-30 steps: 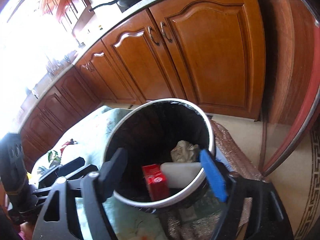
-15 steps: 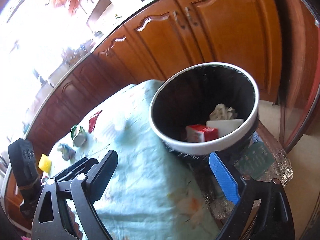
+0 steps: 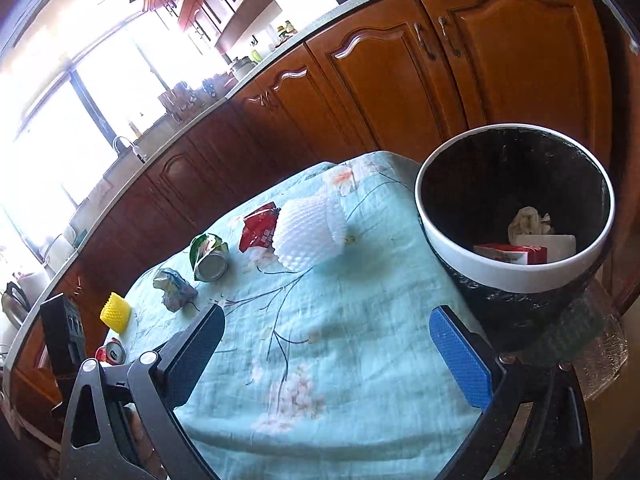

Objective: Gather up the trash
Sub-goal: 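Move both open tools back toward the remaining trash, then grasp the crumpled foil wrapper with the left tool while the right tool grasps the white foam net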

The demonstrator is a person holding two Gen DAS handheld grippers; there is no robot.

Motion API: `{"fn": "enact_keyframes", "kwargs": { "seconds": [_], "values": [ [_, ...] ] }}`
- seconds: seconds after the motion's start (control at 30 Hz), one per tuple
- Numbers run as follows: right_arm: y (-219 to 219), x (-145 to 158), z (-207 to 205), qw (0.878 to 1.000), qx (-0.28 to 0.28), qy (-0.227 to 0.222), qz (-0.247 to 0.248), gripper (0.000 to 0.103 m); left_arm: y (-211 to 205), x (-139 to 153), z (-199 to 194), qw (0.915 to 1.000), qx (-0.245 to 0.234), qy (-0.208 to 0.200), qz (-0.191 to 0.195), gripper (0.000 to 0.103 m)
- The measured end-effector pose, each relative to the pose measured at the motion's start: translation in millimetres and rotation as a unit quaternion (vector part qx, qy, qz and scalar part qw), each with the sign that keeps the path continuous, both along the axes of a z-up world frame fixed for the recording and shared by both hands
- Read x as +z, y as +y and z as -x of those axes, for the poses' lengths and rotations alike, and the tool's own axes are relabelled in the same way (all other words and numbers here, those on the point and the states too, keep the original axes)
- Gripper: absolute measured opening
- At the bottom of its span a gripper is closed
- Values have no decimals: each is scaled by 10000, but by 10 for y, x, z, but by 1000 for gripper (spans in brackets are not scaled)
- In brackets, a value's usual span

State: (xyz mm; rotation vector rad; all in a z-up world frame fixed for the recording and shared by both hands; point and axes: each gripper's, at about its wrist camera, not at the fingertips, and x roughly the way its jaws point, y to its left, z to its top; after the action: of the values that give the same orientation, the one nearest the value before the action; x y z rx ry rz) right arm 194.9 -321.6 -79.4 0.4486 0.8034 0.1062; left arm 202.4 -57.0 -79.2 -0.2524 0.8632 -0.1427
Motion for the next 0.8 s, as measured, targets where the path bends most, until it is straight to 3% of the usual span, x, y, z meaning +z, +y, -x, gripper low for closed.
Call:
{"fn": "enact_keyframes", "kwargs": {
  "seconds": [0.17,0.3,0.77,0.8],
  "values": [
    [242,6,-224,9983,245,182,505,103,335,2,4,9990,438,21,3,72],
    [400,4,-347,9959,288,61,855,103,494,2,-83,9978,664,32,-64,72],
    [399,-302,-1057,9937,206,318,1053,101,904,-70,-837,9934,1133,-90,-178,74],
    [408,-311,-1071,9938,210,316,1048,97,901,-89,-877,9936,1113,-103,-186,73]
  ]
}}
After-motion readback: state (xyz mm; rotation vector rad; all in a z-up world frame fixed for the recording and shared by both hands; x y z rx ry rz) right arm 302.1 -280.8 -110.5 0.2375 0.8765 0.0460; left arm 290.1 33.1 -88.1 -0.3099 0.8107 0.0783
